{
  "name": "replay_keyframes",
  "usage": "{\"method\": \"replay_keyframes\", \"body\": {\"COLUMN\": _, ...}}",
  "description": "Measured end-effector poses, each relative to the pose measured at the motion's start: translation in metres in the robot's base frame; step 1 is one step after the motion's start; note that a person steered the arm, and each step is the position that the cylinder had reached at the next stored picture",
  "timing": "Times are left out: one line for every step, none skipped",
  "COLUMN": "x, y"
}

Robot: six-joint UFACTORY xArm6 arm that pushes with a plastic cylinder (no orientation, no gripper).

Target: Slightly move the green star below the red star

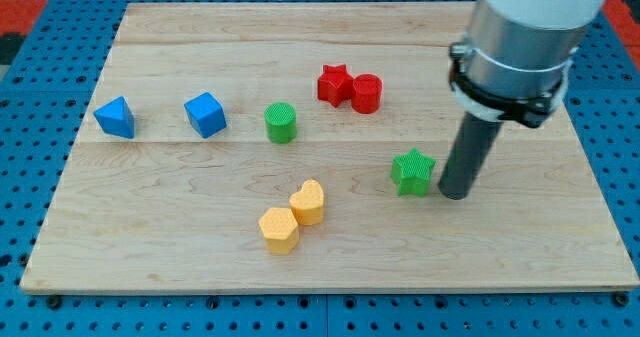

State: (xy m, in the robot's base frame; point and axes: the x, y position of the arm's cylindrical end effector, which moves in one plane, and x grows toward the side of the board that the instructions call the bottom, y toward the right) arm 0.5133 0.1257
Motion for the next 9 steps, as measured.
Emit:
{"method": "replay_keyframes", "body": {"x": -0.025, "y": -0.035}}
{"method": "replay_keyframes", "body": {"x": -0.058, "y": -0.074}}
{"method": "replay_keyframes", "body": {"x": -0.037, "y": -0.060}}
{"method": "replay_keyframes", "body": {"x": -0.040, "y": -0.081}}
{"method": "replay_keyframes", "body": {"x": -0.053, "y": -0.114}}
{"method": "replay_keyframes", "body": {"x": -0.039, "y": -0.120}}
{"method": "replay_keyframes", "body": {"x": -0.040, "y": -0.154}}
{"method": "replay_keyframes", "body": {"x": -0.051, "y": -0.164}}
{"method": "replay_keyframes", "body": {"x": -0.065, "y": -0.124}}
